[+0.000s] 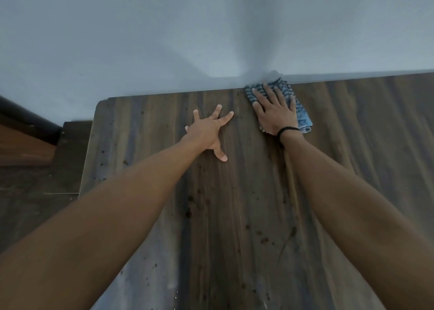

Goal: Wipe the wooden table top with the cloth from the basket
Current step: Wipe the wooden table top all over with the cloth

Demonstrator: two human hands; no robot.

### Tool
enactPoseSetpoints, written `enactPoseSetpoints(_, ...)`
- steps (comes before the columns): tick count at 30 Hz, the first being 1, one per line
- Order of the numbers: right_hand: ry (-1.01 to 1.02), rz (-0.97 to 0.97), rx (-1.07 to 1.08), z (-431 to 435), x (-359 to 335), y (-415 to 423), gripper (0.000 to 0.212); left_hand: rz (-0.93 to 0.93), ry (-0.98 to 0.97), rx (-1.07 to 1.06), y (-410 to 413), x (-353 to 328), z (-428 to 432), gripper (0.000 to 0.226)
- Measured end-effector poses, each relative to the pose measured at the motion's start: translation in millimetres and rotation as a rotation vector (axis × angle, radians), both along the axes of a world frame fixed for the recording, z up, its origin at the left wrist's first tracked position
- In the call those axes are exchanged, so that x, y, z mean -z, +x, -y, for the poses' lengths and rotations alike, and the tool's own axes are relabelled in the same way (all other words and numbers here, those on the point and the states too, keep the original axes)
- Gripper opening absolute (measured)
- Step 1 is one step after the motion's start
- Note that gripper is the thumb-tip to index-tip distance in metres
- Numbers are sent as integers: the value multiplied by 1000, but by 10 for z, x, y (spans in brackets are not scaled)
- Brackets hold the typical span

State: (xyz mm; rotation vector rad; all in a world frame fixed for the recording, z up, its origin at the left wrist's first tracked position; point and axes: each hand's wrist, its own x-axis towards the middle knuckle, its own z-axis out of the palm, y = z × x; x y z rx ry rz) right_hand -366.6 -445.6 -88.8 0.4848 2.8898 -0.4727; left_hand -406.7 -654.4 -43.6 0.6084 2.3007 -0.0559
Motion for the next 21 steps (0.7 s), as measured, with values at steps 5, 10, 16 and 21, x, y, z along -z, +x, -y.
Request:
enactPoseSetpoints(5,19,24,-168,127,-13,59,53,-5,-1,12,16,2,11,142)
enactPoseSetpoints(10,-27,-12,30,141,-4,102,52,-4,2,7,4,7,3,142)
enactPoseSetpoints(16,-17,-11,56,40,5,268,51,-14,19,17,-38,102,11,143)
enactPoseSetpoints(21,17,-18,-65,190,34,554,51,-42,13,67,-139,281,37,151)
